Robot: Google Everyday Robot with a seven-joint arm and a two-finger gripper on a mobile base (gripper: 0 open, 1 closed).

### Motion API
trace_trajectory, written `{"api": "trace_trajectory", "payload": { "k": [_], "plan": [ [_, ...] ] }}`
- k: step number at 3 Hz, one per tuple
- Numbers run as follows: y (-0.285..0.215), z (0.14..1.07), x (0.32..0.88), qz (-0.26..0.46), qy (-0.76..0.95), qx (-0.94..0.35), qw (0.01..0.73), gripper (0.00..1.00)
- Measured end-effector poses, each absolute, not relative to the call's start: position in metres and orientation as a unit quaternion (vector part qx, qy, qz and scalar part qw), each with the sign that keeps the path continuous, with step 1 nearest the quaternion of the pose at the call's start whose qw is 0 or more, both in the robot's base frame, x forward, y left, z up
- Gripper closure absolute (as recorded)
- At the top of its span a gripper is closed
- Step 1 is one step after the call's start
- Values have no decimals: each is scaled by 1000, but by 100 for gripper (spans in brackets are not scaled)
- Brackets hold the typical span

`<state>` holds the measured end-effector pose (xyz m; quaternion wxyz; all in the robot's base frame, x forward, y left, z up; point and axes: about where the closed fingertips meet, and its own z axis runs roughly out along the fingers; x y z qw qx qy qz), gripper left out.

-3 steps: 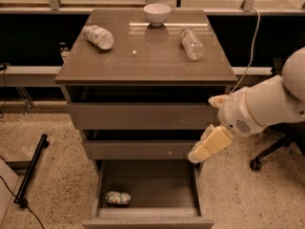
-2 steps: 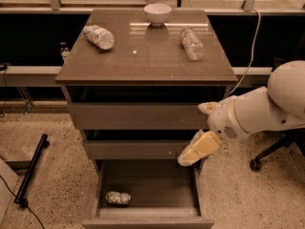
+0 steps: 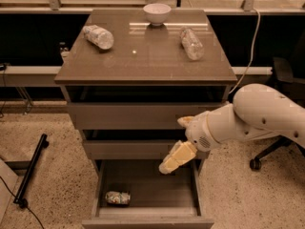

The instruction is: Pick 7up can from bottom drawer and place on counter

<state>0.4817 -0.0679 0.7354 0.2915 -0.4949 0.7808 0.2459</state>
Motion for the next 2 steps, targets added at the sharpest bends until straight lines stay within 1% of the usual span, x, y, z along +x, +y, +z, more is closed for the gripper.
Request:
{"api": "trace_trajectory", "payload": {
  "k": [2],
  "plan": [
    [-30,666,501,284,769,-498,283,0]
  ]
}}
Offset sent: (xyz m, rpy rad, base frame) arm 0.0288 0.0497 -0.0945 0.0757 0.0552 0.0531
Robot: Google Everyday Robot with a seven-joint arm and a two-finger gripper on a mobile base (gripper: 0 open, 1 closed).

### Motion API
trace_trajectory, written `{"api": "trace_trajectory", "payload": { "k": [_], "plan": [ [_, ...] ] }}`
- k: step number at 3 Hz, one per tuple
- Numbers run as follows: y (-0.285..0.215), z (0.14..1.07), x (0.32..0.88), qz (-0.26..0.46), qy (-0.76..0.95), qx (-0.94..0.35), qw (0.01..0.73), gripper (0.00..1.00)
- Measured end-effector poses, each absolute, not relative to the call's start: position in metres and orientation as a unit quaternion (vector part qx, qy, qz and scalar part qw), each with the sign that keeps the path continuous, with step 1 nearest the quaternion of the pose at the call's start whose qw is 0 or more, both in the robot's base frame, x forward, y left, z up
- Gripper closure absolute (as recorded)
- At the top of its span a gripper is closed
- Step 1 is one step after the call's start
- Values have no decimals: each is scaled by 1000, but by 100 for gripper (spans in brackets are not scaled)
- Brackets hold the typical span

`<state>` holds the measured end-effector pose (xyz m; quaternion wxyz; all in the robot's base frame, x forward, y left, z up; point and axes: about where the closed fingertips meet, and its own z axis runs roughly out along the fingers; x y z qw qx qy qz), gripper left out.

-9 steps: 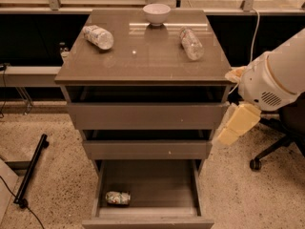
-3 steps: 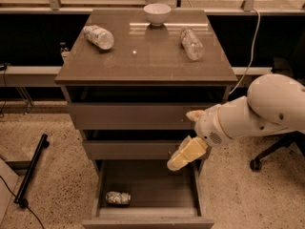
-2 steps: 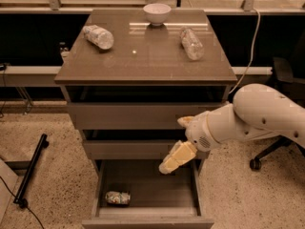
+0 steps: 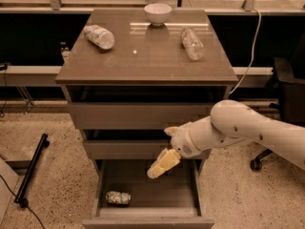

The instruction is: Pick 7up can from bottom drawer and place on counter

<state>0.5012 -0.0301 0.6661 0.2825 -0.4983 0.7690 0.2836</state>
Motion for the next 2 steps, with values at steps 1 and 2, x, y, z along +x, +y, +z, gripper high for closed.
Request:
{"api": "trace_trajectory", "payload": {
  "k": [1,2],
  "plan": [
    [-23,646,506,293,769,-496,275,0],
    [-16,623,509,306,770,-495,262,0]
  ]
}}
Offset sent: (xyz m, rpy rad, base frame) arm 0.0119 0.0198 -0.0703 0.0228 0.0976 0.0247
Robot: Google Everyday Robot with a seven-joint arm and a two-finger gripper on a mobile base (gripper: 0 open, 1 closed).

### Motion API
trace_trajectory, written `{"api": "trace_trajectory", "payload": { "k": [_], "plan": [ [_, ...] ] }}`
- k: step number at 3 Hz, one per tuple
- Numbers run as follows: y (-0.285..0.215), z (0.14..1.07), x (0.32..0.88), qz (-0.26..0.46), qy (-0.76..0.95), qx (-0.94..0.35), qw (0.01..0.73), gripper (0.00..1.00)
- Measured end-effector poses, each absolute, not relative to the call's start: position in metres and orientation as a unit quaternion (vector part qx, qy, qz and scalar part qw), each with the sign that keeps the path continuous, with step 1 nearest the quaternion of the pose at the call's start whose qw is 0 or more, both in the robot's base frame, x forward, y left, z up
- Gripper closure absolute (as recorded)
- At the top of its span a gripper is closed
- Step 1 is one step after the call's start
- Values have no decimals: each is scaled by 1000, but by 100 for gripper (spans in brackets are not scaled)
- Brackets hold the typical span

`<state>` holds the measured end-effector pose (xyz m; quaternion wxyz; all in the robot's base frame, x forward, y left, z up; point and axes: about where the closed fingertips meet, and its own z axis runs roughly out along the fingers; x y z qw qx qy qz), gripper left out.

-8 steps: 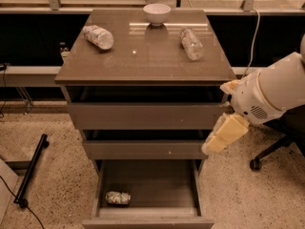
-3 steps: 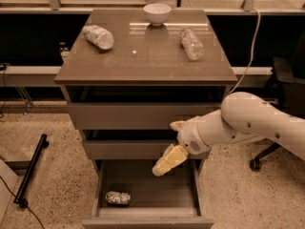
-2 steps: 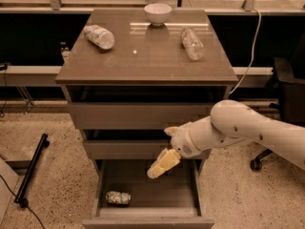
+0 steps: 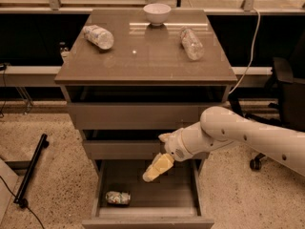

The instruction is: Pick 7up can from bottom drawer and place on counter

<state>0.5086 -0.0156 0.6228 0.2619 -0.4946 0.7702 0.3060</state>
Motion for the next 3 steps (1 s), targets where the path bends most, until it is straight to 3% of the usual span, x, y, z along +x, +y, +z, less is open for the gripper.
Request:
{"api": "trace_trajectory", "payload": {
  "k": [3],
  "plan": [
    [3,578,505,314,780,-485,241,0]
  ]
}}
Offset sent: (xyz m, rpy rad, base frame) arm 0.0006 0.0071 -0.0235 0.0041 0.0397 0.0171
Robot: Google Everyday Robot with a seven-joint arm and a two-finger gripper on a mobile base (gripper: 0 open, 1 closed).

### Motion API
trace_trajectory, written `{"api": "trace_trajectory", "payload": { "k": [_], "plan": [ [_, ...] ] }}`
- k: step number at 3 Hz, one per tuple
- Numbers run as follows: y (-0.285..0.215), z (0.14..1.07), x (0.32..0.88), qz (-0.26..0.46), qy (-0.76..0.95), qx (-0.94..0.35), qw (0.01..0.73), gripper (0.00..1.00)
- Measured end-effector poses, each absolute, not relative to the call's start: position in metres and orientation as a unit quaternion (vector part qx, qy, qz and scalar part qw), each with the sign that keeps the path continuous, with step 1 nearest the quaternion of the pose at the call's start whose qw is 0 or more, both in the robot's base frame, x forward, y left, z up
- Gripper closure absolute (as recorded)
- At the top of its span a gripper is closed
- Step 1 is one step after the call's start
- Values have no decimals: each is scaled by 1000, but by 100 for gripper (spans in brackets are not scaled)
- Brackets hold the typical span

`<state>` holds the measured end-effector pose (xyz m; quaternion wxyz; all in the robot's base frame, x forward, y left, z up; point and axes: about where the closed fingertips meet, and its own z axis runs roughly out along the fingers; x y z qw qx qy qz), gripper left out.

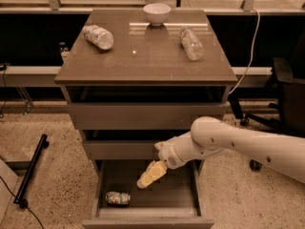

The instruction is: Pick 7up can from bottom drawer and place on counter

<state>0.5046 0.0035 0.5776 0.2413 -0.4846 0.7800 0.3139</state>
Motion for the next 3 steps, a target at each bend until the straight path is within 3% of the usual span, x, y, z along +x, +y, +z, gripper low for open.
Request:
{"api": "trace_trajectory", "payload": {
  "k": [3],
  "plan": [
    [31,503,509,377,759,-467,252,0]
  ]
}}
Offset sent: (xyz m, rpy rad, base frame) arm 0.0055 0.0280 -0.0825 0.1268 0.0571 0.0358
